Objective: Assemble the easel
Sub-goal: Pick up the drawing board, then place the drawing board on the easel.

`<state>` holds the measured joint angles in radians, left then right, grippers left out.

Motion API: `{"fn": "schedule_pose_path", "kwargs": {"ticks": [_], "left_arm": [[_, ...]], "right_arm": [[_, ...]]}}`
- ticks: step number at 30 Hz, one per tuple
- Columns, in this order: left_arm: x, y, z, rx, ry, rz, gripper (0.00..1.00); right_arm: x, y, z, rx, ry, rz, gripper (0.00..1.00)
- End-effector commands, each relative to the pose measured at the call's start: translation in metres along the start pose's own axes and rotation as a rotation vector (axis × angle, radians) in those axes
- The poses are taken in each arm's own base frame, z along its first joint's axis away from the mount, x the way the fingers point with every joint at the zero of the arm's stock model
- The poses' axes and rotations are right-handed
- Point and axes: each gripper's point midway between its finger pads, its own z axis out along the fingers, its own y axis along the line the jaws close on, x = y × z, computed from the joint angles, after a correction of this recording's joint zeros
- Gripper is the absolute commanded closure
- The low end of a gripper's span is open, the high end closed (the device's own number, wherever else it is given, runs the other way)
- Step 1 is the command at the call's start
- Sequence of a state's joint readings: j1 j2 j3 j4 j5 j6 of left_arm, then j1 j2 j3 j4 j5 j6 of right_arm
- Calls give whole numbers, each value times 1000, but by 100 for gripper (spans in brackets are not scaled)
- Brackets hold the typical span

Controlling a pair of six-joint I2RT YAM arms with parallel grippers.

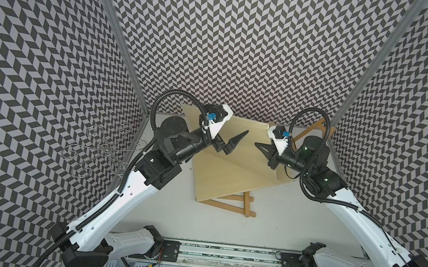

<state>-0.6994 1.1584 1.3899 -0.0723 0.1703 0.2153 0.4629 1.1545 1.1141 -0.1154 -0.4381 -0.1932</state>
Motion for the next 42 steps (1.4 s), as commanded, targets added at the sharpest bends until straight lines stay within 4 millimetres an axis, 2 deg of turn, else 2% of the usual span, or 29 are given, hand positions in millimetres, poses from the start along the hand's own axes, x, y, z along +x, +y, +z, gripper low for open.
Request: {"fn": "schedule_pose_path", "kwargs": {"ticks": [1,5,7,14,20,25,32,35,38,42], "left_arm": [[-25,33,-5,-158,-87,-145,1],[-7,71,-10,-271,-92,-324,1],[10,79,-5,-271,-46,-395,1],[69,68,9,-248,86,-499,1],[100,50,22,-204,168,-526,1],[114,35,30,-165,208,-539,1],[126,28,28,-145,249,-546,1],[128,26,28,-138,257,-546,1],[128,24,28,-129,259,-543,1],[128,25,30,-126,258,-534,1]], "right_arm": [[-127,-30,-49,169,-414,-98,100],[-146,-55,-69,241,-492,-61,100],[-154,-70,-80,315,-521,-58,100],[-163,-110,-112,484,-553,-89,100],[-176,-132,-142,597,-593,-153,100],[-174,-152,-158,688,-569,-199,100],[-150,-177,-173,727,-521,-200,100],[-141,-185,-179,739,-506,-209,100],[-141,-186,-188,712,-529,-211,100],[-136,-192,-189,714,-516,-215,100]]}}
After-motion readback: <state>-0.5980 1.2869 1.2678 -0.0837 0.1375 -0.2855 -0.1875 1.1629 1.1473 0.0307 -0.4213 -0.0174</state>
